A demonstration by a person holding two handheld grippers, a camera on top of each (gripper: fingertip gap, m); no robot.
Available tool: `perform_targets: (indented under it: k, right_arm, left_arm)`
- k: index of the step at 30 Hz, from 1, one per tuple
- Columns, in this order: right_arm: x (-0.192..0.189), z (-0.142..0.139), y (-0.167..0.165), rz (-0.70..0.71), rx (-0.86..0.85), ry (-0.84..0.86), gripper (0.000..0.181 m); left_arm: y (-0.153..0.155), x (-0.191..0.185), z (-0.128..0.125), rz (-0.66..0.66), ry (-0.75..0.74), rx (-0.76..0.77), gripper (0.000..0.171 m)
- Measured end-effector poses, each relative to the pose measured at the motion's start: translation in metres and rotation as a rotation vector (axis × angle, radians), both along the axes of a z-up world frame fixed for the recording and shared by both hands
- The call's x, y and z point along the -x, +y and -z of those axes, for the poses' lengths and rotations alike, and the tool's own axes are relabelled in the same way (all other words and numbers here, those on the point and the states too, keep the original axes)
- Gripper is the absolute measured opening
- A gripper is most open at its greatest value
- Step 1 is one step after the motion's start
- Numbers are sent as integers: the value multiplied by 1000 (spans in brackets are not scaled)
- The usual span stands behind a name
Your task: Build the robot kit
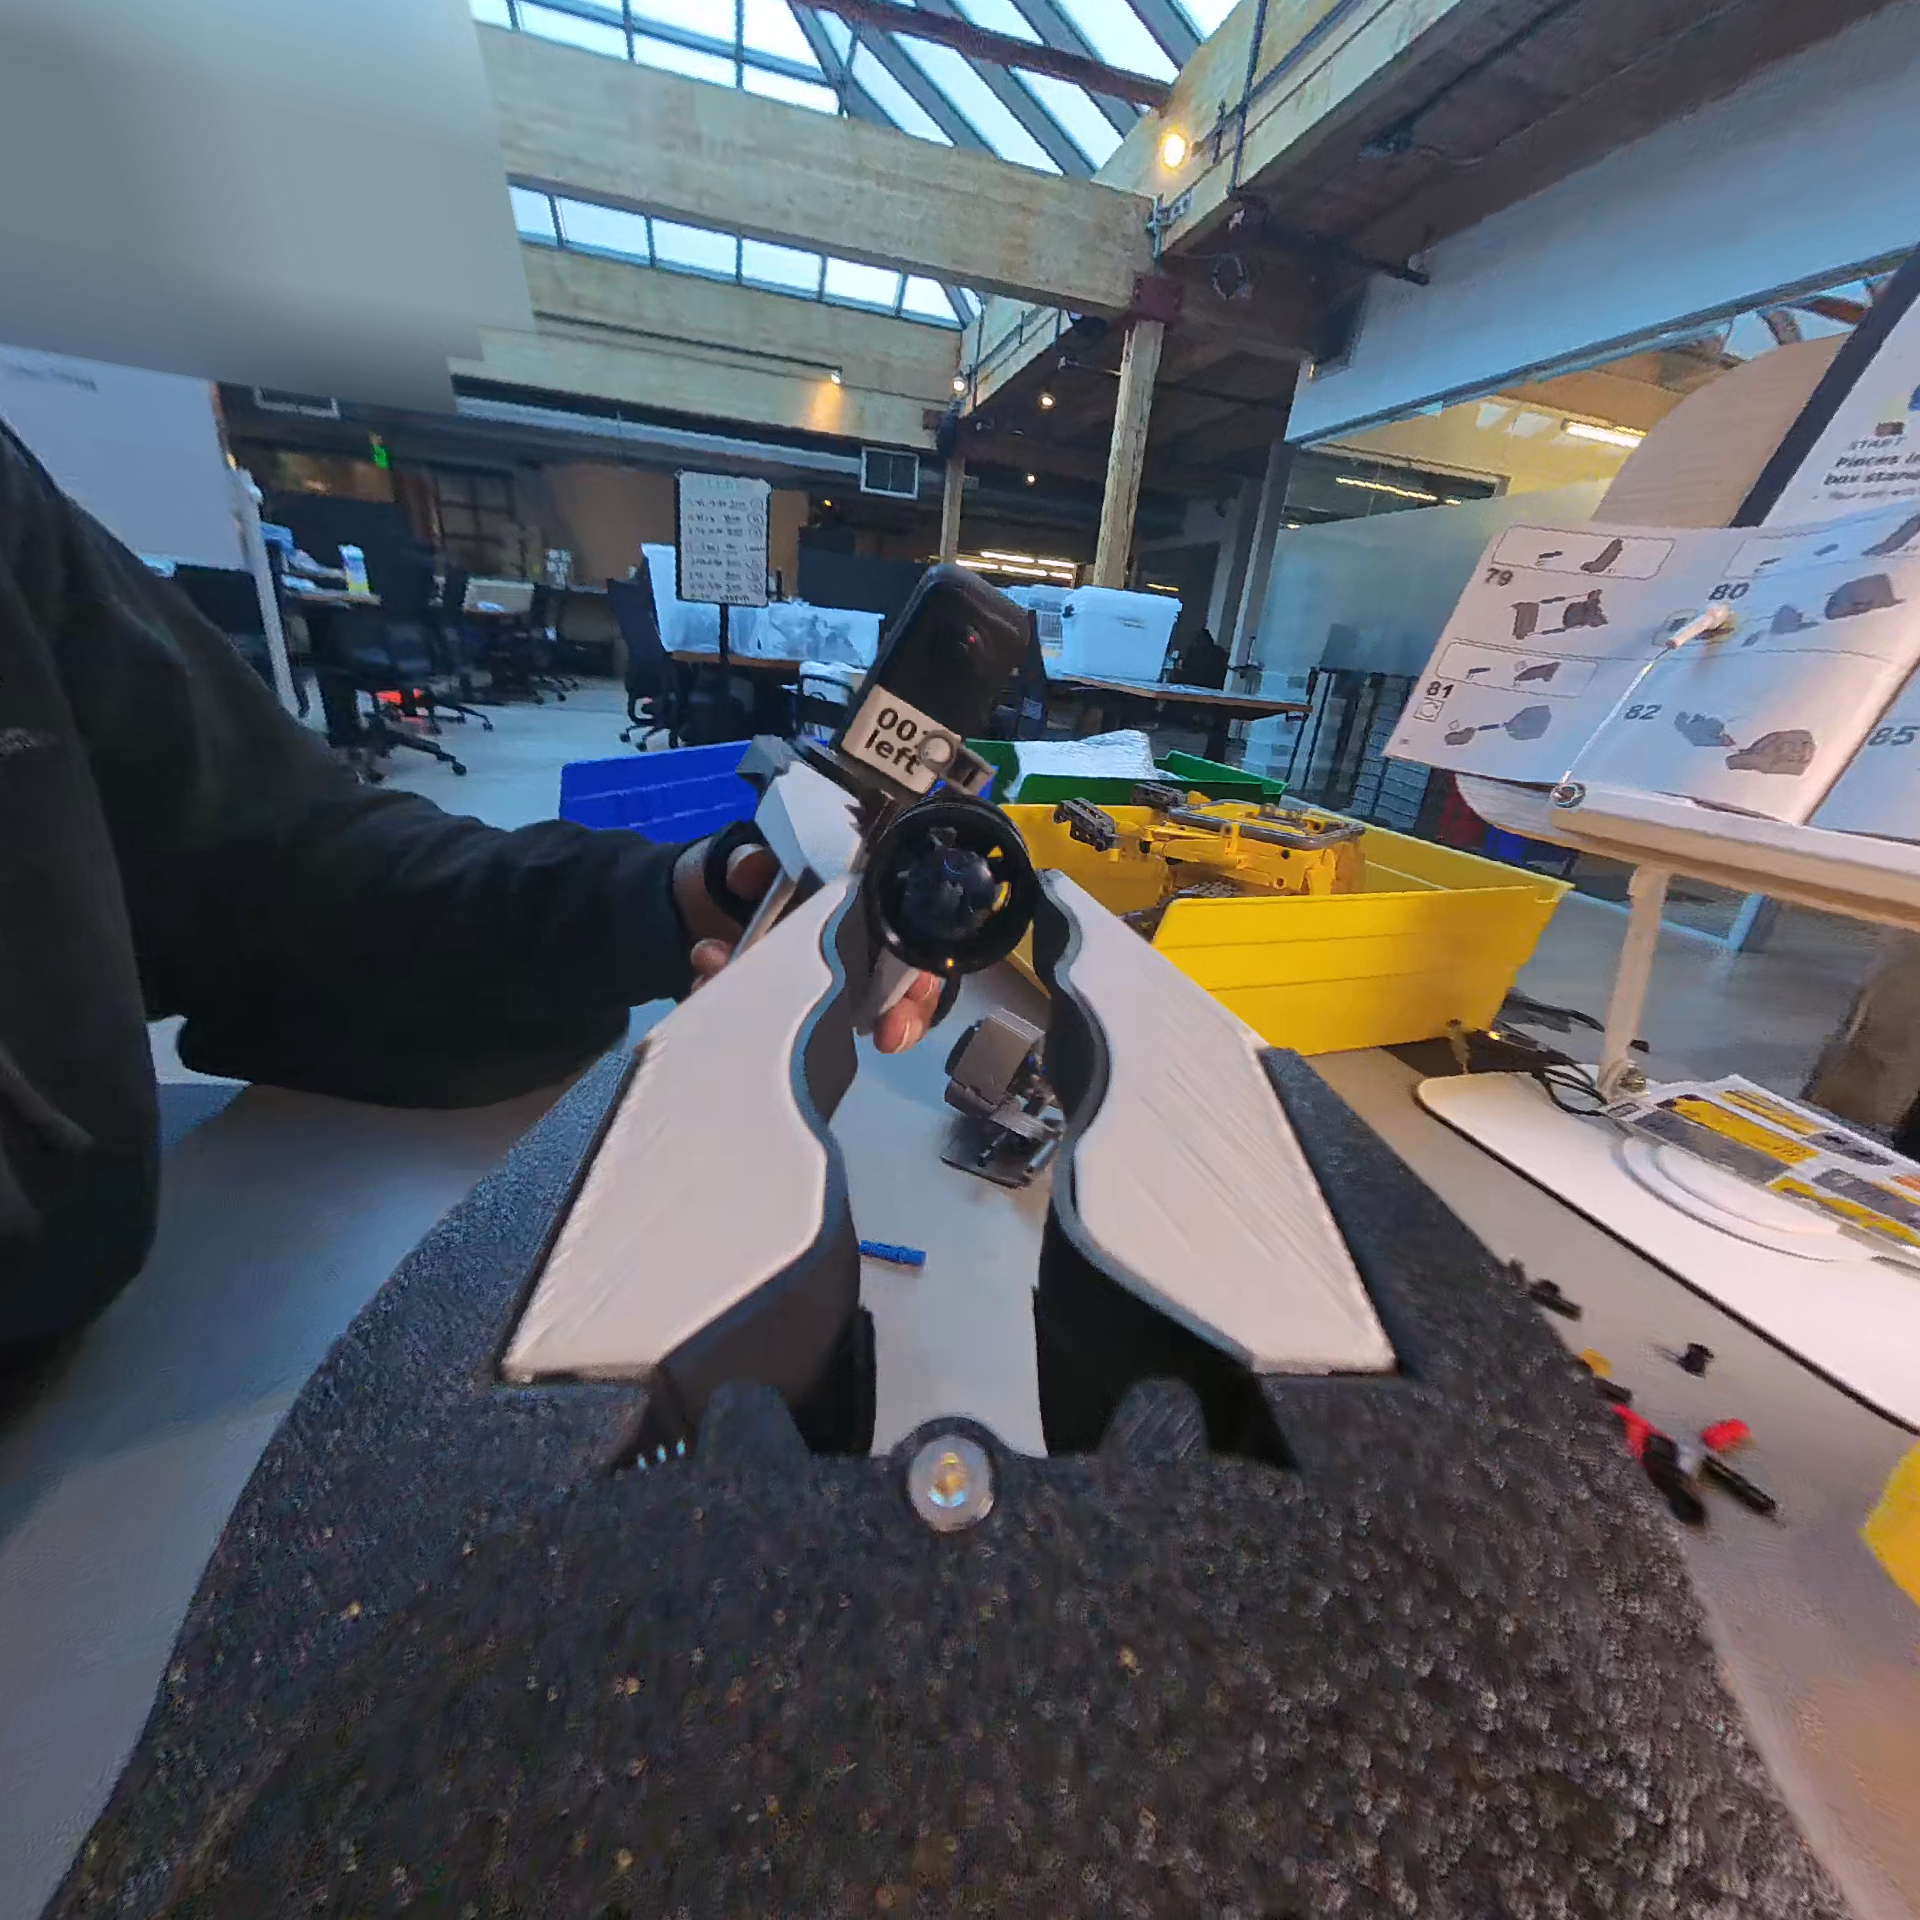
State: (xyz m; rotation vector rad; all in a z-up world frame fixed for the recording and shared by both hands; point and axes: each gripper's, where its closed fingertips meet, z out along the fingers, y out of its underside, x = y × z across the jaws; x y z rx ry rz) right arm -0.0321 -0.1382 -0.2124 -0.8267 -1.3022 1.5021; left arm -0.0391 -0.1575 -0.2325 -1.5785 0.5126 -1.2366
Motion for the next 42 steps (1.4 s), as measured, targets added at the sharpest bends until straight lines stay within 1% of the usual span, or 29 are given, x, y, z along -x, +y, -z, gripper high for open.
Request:
perform_targets:
  k: [4,7,9,11,13,14,16,18,22,25,27,30,33,35,38,42]
  right_arm:
    - [-2,-3,2,-26,56,11,31]
    - [-3,-2,-3,-51,48,11,31]
    - [-3,-2,-7,-68,36,10,31]
    - [-3,0,-10,-74,22,4,31]
    - [-2,2,-13,-87,26,-7,31]
    - [-2,3,-14,-97,32,-15,31]
    - [0,6,-16,-122,60,-38,31]
    - [2,8,-14,-146,133,-72,32]
    - [5,13,-9,-151,205,-119,31]
    - [5,13,-9,-180,248,-133,31]
    - [6,16,-8,-183,261,-155,31]
    - [5,16,-9,-205,274,-164,32]
    - [5,18,-11,-204,261,-172,32]
    - [6,19,-11,-196,242,-172,32]
    - [7,22,-9,-153,181,-169,32]
    - [10,27,-9,-70,32,-157,31]
  left_arm:
    - [2,0,-1,-45,44,-40,22]
    - [5,5,-6,-67,8,-35,23]
    - [5,6,-9,-54,-32,-11,24]
    - [2,2,-7,-20,-39,6,24]
    - [-1,-5,-2,4,8,4,23]
    - [-1,-7,1,-4,40,-7,22]
    - [-1,-10,4,-16,81,-31,9]
    - [-1,-9,3,-16,83,-27,10]
    - [-6,-6,-3,40,2,17,11]
    - [-7,-8,-2,52,8,17,11]
    - [-12,-9,-1,88,15,27,9]
    - [-11,-4,3,73,51,27,12]
    - [-12,2,8,68,97,30,15]
    - [-14,5,8,72,99,41,17]
    - [-16,9,1,80,49,70,20]
    - [-10,15,-4,53,-46,152,22]
